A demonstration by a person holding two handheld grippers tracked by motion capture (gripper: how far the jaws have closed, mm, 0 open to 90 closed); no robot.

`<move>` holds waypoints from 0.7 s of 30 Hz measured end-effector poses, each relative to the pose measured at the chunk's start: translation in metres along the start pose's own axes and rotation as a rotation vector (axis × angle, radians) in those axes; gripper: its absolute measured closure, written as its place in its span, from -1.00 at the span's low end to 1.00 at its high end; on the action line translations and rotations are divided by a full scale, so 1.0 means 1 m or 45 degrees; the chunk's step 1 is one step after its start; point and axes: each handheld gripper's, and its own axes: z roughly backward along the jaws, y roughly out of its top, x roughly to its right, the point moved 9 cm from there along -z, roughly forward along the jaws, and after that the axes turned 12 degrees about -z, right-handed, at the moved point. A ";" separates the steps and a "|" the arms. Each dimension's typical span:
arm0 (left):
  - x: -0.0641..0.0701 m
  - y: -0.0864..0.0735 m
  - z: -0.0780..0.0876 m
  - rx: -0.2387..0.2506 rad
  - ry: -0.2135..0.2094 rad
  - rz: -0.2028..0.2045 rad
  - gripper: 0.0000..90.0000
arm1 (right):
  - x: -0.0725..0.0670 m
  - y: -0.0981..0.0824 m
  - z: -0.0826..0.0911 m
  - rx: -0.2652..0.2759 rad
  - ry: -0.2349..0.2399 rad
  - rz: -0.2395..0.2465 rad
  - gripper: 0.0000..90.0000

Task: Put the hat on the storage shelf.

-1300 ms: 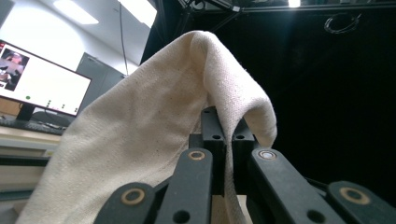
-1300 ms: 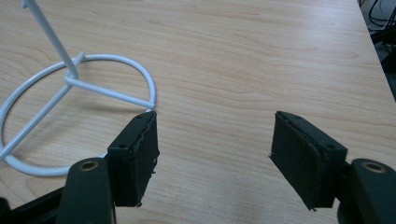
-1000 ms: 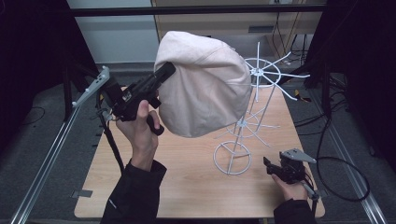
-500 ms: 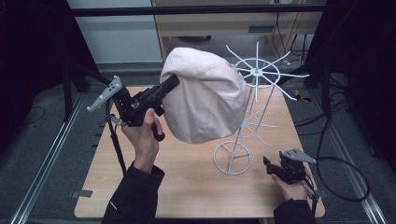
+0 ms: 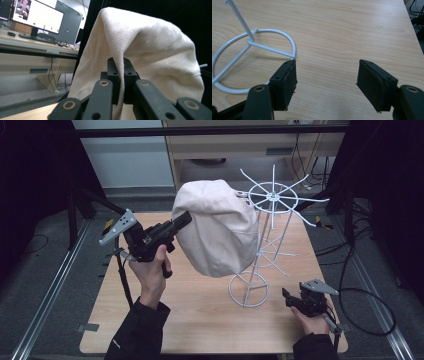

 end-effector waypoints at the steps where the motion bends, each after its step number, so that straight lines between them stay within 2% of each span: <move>1: 0.000 -0.001 0.001 -0.009 0.002 -0.004 0.94 | 0.000 0.000 0.000 0.000 0.000 -0.001 -0.29; 5: 0.000 -0.008 0.002 -0.041 0.002 -0.020 0.94 | 0.000 0.000 0.000 0.003 -0.004 0.007 -0.29; 16: -0.002 -0.036 0.001 -0.152 -0.014 -0.023 0.90 | 0.000 0.000 0.000 0.003 -0.005 0.006 -0.30; 21: -0.003 -0.046 0.000 -0.182 -0.024 -0.019 0.89 | 0.000 -0.001 0.000 -0.003 -0.002 0.006 -0.30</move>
